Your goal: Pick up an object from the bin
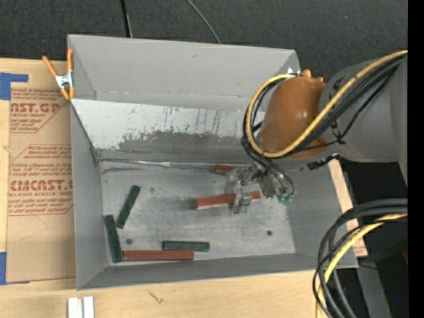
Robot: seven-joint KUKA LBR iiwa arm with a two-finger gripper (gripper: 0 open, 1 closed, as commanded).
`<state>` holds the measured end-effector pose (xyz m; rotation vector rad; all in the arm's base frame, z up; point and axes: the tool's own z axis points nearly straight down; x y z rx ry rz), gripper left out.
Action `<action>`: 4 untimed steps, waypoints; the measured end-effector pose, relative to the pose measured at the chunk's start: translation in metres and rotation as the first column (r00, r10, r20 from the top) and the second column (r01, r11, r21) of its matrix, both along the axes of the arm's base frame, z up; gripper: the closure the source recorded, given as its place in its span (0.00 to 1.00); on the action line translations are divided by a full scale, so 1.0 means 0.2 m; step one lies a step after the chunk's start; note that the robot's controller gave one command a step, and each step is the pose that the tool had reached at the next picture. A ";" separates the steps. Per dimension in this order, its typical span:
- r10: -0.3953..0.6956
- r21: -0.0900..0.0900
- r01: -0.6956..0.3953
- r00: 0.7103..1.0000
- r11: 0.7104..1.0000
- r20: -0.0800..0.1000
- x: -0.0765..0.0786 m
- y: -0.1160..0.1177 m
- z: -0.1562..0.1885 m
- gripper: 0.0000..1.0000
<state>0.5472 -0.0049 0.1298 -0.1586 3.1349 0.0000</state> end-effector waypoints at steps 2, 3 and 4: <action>0.001 0.000 -0.001 1.000 1.000 0.000 0.00 0.00 0.05 1.00; 0.001 0.000 -0.001 1.000 1.000 0.000 0.00 0.00 0.06 1.00; 0.001 0.000 -0.001 1.000 1.000 -0.004 0.00 0.00 0.09 1.00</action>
Offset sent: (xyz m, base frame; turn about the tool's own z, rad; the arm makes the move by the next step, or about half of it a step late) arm 0.0001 0.0002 0.0072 0.0000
